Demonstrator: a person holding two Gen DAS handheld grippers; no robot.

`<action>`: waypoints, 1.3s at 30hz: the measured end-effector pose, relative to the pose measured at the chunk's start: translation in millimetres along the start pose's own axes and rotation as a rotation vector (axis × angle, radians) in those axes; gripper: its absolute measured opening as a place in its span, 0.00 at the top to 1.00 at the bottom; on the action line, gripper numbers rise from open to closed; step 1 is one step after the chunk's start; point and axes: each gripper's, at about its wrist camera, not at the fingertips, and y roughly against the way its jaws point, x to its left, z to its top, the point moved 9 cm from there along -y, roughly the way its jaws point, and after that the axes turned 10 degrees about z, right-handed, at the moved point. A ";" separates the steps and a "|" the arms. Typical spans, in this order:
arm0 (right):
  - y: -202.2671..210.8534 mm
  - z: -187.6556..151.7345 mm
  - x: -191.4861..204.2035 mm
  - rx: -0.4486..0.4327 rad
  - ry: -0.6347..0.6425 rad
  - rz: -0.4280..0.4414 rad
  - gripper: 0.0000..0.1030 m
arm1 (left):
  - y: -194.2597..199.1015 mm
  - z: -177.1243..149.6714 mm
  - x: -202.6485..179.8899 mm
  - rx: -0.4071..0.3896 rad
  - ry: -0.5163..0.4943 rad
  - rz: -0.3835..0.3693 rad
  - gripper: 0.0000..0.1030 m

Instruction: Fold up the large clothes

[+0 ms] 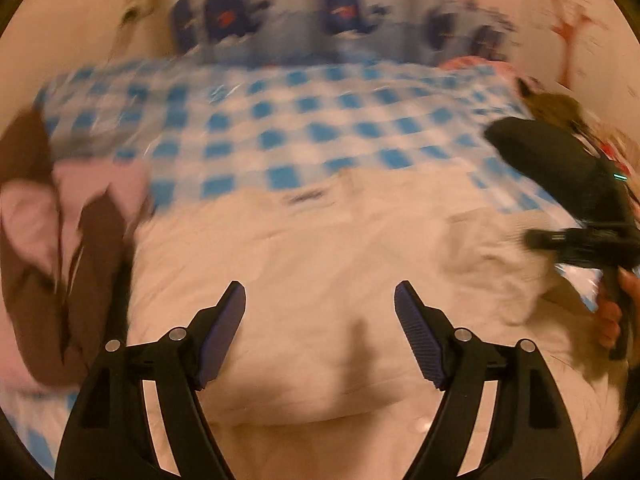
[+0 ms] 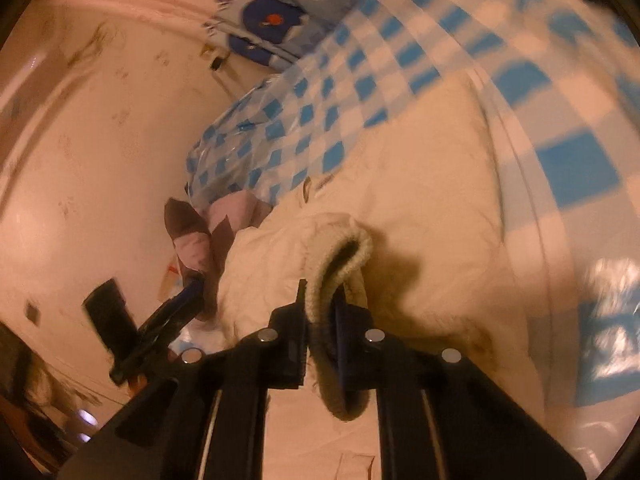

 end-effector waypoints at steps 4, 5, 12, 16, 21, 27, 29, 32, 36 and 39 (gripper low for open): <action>-1.2 6.1 53.3 -0.006 0.257 -0.091 0.90 | -11.9 -8.3 29.4 0.031 0.098 0.014 0.29; -0.7 8.6 62.4 -0.012 0.296 -0.103 0.90 | -10.5 -7.8 33.3 0.024 0.108 0.013 0.29; 18.1 98.0 128.1 -0.125 0.474 -0.135 0.91 | 20.8 33.3 57.8 -0.117 0.158 0.056 0.28; 16.3 103.1 81.4 -0.080 0.427 -0.223 0.91 | -12.0 32.7 52.9 -0.046 0.139 0.069 0.26; -1.8 51.4 -68.7 0.045 0.166 -0.338 0.91 | -74.1 -10.4 44.5 0.134 0.122 0.081 0.26; -7.0 45.0 -85.1 0.094 0.131 -0.335 0.88 | -55.7 1.1 46.1 0.018 0.029 0.195 0.25; -0.9 42.4 -91.2 0.092 0.088 -0.327 0.82 | -71.5 -2.4 57.2 0.077 -0.018 0.278 0.25; 22.5 46.0 -82.2 0.025 0.089 -0.401 0.61 | -80.4 -8.8 64.6 0.128 -0.014 0.256 0.25; 33.6 69.6 -3.5 -0.113 0.362 -0.521 0.49 | -39.8 12.3 65.7 -0.044 -0.048 0.336 0.25; -13.2 71.8 36.2 -0.054 0.510 -0.555 0.43 | -27.6 29.0 67.1 -0.118 -0.064 0.379 0.25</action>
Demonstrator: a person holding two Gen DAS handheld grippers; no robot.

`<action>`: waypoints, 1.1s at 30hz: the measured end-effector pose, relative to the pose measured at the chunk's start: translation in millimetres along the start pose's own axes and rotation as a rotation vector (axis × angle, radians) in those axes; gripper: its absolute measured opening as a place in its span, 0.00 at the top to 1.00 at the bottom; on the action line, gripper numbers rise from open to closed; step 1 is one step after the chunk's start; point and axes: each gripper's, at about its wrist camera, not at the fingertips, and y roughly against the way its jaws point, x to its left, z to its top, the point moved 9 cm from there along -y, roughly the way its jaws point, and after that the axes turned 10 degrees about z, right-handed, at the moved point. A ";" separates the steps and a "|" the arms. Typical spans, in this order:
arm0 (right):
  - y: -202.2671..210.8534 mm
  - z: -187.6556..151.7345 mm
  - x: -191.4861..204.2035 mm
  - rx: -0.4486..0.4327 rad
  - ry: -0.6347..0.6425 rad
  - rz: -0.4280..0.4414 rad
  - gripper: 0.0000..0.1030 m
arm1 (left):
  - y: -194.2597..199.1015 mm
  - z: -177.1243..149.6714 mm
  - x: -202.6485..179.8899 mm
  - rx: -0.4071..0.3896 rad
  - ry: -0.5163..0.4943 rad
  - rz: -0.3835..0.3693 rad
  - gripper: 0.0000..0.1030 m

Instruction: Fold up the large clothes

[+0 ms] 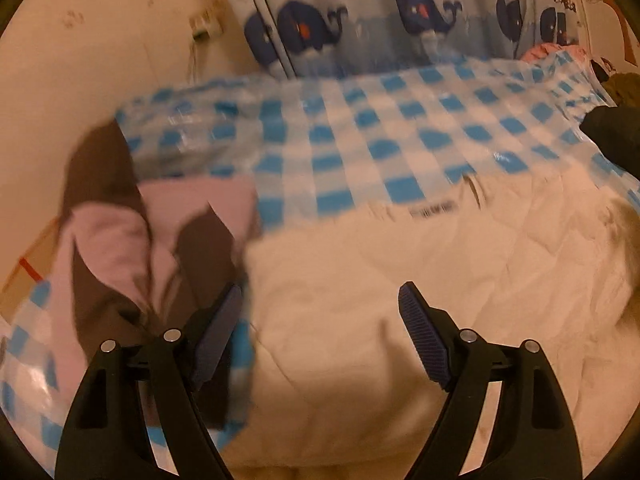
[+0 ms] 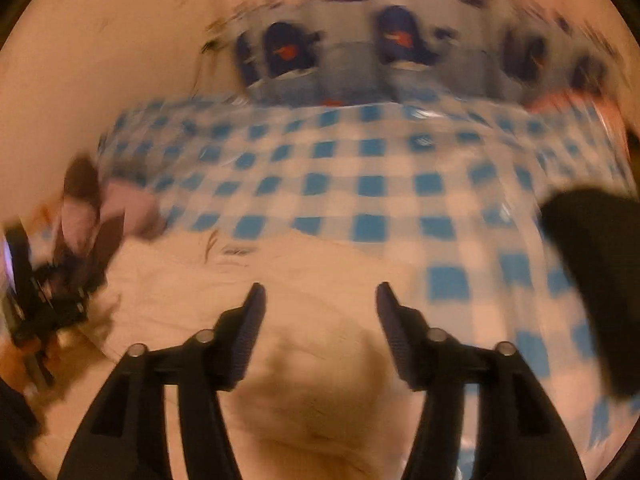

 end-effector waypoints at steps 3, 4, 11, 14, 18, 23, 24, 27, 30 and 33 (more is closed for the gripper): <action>-56.6 -10.6 15.5 0.138 0.032 -0.051 0.43 | -11.5 4.1 -0.5 0.008 -0.018 0.022 0.25; -80.2 -24.1 9.4 0.199 0.032 -0.087 0.43 | -17.5 2.3 -0.9 0.020 -0.023 0.030 0.25; -127.7 -66.0 -12.5 0.347 0.004 -0.118 0.43 | -62.7 -40.8 -22.0 0.138 -0.097 0.001 0.25; -105.8 -39.6 1.8 0.253 0.022 -0.124 0.43 | -41.7 -33.3 -19.9 0.062 -0.111 0.024 0.25; -91.7 -1.2 58.6 0.132 0.132 -0.052 0.32 | -10.4 -29.0 -26.6 -0.024 -0.142 0.010 0.25; -175.7 -41.7 71.1 0.360 0.221 -0.102 0.31 | -22.7 -49.7 -39.8 0.052 -0.182 -0.040 0.25; -193.8 -59.0 61.2 0.403 0.152 -0.061 0.31 | -26.1 -54.1 -41.9 0.064 -0.179 -0.057 0.25; -182.0 -52.4 53.3 0.385 0.050 -0.013 0.31 | -26.5 -57.1 -42.1 0.065 -0.183 -0.052 0.25; -136.6 -40.2 59.8 0.292 0.122 -0.043 0.31 | -13.2 -54.2 -33.3 0.047 -0.179 -0.037 0.25; -77.8 -48.4 38.3 0.218 0.143 -0.145 0.29 | -4.0 -56.0 -19.6 0.039 -0.159 -0.030 0.25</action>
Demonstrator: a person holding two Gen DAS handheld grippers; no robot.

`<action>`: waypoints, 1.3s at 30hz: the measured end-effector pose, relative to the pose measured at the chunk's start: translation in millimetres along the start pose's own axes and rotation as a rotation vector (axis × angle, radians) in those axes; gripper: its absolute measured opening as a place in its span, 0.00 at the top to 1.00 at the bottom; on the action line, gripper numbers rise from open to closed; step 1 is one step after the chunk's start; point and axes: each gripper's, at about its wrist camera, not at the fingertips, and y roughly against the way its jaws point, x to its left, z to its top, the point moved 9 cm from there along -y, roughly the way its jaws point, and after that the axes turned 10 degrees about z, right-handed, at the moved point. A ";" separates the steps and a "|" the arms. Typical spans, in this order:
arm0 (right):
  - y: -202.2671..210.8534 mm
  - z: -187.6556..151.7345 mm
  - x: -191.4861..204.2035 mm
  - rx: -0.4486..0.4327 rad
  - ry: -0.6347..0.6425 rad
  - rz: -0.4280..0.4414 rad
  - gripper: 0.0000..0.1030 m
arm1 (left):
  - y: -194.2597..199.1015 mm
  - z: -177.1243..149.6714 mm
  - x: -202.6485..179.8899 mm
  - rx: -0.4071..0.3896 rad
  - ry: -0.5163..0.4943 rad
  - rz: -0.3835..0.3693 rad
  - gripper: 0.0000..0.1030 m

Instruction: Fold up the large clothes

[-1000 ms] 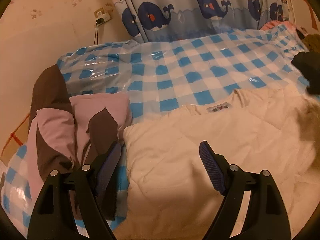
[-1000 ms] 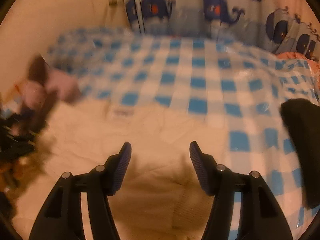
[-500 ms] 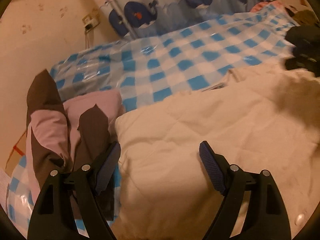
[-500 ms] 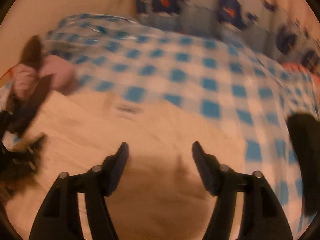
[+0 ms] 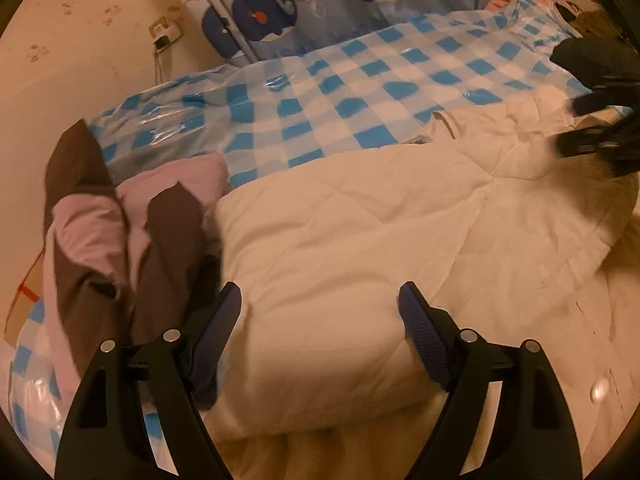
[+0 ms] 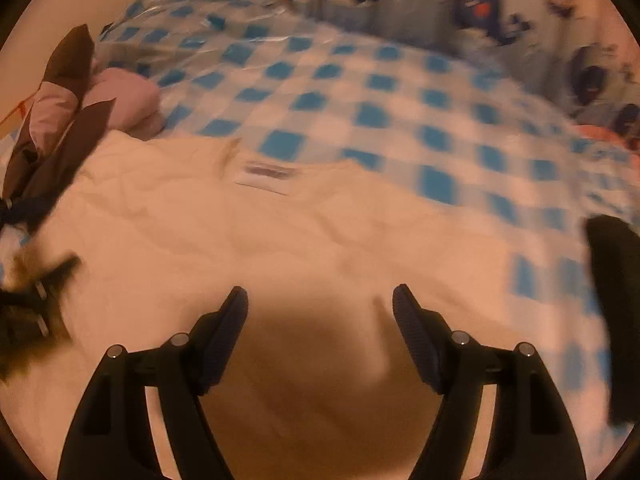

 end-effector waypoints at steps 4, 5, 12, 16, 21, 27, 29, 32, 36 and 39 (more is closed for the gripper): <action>-12.1 -49.3 -52.8 0.077 -0.148 -0.001 0.18 | -17.6 -14.3 8.4 0.075 0.080 -0.060 0.16; -25.1 -57.6 -58.5 0.103 -0.189 0.036 0.16 | -25.3 -18.8 7.0 0.110 0.114 -0.104 0.15; 1.7 -42.7 -44.8 0.065 -0.150 -0.013 0.14 | -9.7 -20.9 19.0 0.079 0.115 -0.020 0.12; 0.1 -68.9 -49.5 0.087 -0.183 0.012 0.14 | -24.6 -34.0 33.9 0.135 0.177 -0.035 0.12; -4.3 -68.5 -51.7 0.103 -0.255 0.057 0.09 | -31.4 -45.8 45.9 0.179 0.255 -0.073 0.13; 56.0 -77.5 38.9 0.052 -0.082 0.128 0.09 | 9.7 -38.3 32.0 0.110 0.208 -0.075 0.13; 40.7 -102.7 56.2 0.141 -0.043 0.115 0.09 | 8.5 -44.0 16.3 0.138 0.174 -0.102 0.13; 5.3 -133.2 61.6 0.223 -0.044 0.111 0.06 | -12.0 -66.3 -1.6 0.226 0.126 -0.119 0.12; 35.3 -120.8 50.0 0.189 -0.109 0.135 0.06 | 3.0 -63.8 14.3 0.217 0.191 -0.128 0.13; 70.3 -107.9 21.3 0.072 -0.184 0.064 0.06 | 21.7 -65.6 27.9 0.196 0.239 -0.126 0.13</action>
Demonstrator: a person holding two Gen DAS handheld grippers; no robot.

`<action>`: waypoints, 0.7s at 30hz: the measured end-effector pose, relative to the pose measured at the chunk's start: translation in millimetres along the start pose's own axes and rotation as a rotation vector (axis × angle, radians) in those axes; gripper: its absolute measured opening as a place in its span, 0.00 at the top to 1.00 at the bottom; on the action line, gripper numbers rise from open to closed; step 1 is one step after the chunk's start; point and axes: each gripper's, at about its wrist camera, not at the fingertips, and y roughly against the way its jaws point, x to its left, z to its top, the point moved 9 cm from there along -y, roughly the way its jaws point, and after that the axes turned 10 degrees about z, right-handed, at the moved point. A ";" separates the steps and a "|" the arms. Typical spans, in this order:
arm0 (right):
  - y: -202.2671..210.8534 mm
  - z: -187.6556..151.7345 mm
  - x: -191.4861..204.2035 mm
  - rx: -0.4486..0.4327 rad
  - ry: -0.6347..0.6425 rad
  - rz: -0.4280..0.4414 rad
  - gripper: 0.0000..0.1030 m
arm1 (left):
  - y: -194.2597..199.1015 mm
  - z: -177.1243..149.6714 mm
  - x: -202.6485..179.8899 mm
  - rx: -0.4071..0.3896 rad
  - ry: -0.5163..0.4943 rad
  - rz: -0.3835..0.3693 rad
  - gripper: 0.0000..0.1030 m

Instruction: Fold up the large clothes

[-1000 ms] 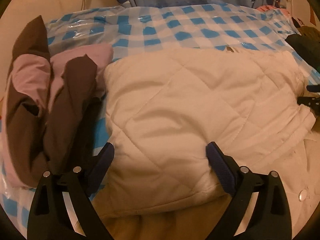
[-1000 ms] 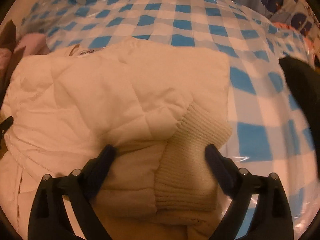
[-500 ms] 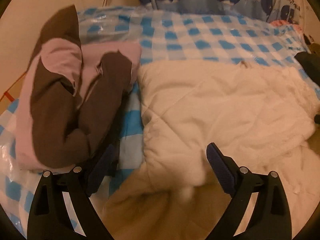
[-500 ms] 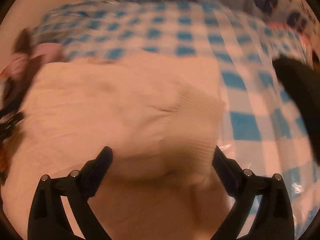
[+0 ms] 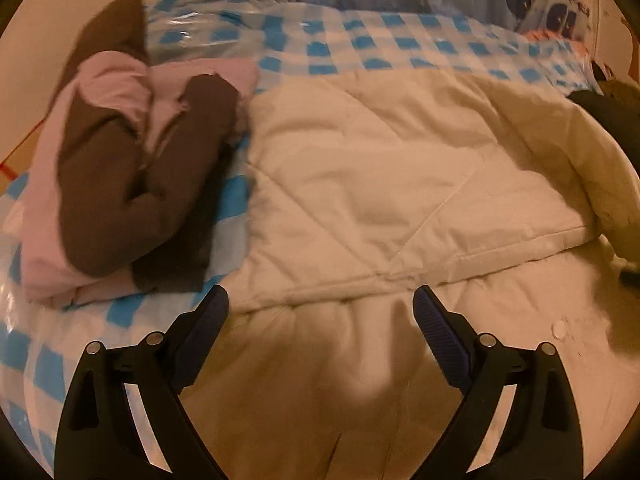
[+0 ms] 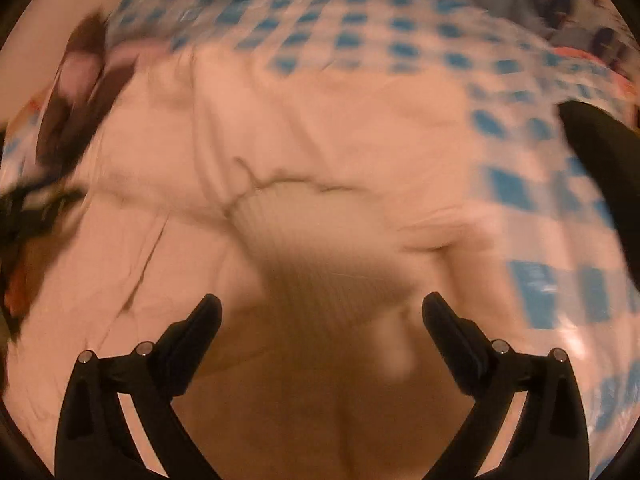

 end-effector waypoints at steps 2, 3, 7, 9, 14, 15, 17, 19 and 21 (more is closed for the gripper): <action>29.5 13.7 -3.2 -0.131 -0.037 -0.001 0.06 | 8.1 -3.0 3.4 -0.001 0.037 -0.018 0.13; 45.6 20.8 2.4 -0.202 -0.035 0.016 0.06 | 12.1 -4.1 2.9 -0.003 0.054 -0.032 0.13; 29.2 41.4 42.0 -0.158 0.095 0.088 0.06 | 19.2 6.9 -2.8 -0.043 0.049 -0.025 0.13; 1.0 53.3 43.6 -0.107 0.122 0.069 0.06 | 14.3 20.5 -2.9 -0.064 0.057 -0.011 0.13; -62.4 124.6 -55.7 -0.072 -0.018 -0.107 0.06 | -14.4 57.8 -8.7 -0.059 0.080 -0.008 0.13; -58.1 141.4 -67.6 -0.097 -0.059 -0.092 0.06 | -16.5 62.5 -9.8 -0.067 0.087 -0.013 0.13; -34.7 156.7 -69.4 -0.167 -0.022 -0.098 0.06 | -18.7 68.4 -11.8 -0.085 0.094 -0.026 0.13; -9.0 165.0 -58.6 -0.208 0.023 -0.055 0.06 | -23.8 68.5 -15.0 -0.083 0.071 -0.019 0.13; 4.6 163.4 -58.0 -0.176 0.023 0.000 0.06 | -36.2 63.5 -17.9 -0.057 0.045 -0.004 0.13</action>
